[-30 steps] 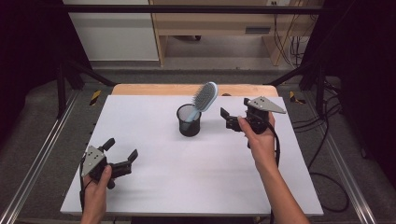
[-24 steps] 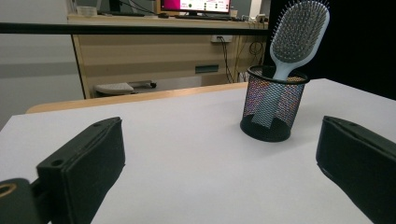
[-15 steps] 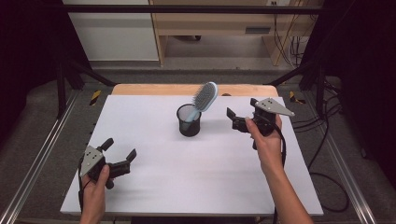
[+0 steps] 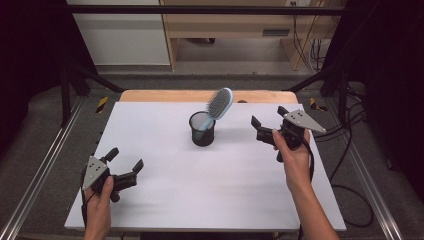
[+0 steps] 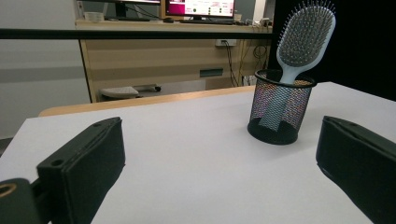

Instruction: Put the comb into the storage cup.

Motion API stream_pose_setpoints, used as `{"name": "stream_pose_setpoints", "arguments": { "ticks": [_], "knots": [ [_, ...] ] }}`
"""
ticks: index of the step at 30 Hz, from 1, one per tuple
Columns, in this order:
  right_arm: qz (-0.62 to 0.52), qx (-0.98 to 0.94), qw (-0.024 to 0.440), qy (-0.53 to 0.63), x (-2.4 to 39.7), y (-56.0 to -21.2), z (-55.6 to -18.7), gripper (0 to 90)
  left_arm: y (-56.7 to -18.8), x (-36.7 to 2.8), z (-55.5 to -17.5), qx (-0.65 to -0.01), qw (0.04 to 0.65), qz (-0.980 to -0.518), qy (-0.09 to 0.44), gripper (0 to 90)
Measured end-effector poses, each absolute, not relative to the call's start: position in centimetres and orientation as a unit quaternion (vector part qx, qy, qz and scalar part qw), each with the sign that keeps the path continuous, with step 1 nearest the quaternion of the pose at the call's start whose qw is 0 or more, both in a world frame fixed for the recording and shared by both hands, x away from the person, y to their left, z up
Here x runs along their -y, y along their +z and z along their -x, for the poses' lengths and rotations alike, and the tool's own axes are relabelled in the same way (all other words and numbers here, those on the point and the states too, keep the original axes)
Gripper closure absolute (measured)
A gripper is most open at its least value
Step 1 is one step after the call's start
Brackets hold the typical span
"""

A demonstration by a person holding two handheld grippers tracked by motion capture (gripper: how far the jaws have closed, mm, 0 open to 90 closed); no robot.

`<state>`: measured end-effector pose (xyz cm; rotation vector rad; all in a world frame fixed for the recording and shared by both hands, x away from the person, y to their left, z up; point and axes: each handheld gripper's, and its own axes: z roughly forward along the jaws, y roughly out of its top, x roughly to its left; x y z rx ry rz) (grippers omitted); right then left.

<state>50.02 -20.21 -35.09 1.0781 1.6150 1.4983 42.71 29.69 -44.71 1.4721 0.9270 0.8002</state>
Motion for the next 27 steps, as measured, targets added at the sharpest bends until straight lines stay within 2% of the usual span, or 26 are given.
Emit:
{"name": "stream_pose_setpoints", "arguments": {
  "ticks": [27],
  "knots": [
    [-0.42, -0.602, 0.377, 0.565, 27.7, -36.7, -45.1, 3.7, -43.6, -31.1, -40.7, -0.381, 0.581, -0.627, 0.352, 1.5]
  ]
}}
